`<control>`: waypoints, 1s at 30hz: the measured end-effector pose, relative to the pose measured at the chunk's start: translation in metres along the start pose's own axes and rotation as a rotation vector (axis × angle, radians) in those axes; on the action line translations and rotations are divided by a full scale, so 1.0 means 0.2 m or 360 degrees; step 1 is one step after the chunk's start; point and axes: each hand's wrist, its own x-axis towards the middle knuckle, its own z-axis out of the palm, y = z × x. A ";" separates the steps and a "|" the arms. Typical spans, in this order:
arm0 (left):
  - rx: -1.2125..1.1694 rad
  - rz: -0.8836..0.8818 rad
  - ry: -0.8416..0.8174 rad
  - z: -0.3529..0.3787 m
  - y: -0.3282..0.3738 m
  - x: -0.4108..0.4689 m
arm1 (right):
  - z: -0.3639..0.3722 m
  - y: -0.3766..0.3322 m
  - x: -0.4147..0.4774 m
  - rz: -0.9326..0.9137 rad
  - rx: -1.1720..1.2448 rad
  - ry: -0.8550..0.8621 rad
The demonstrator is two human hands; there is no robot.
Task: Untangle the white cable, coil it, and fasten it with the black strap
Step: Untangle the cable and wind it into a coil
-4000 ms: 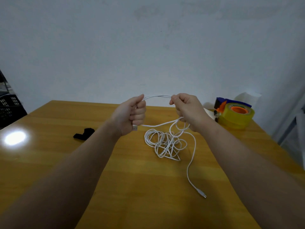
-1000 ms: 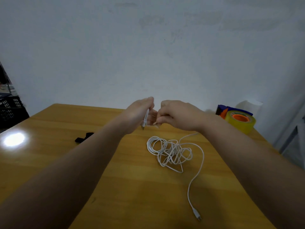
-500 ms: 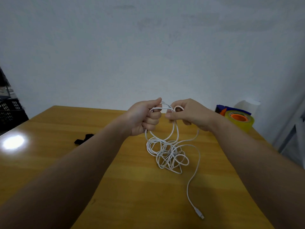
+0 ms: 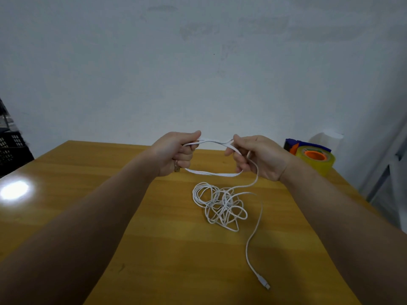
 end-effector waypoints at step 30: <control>-0.0844 -0.0036 -0.0233 0.10 -0.01 -0.06 | 0.04 0.08 0.07 -0.0420 -0.0498 0.0647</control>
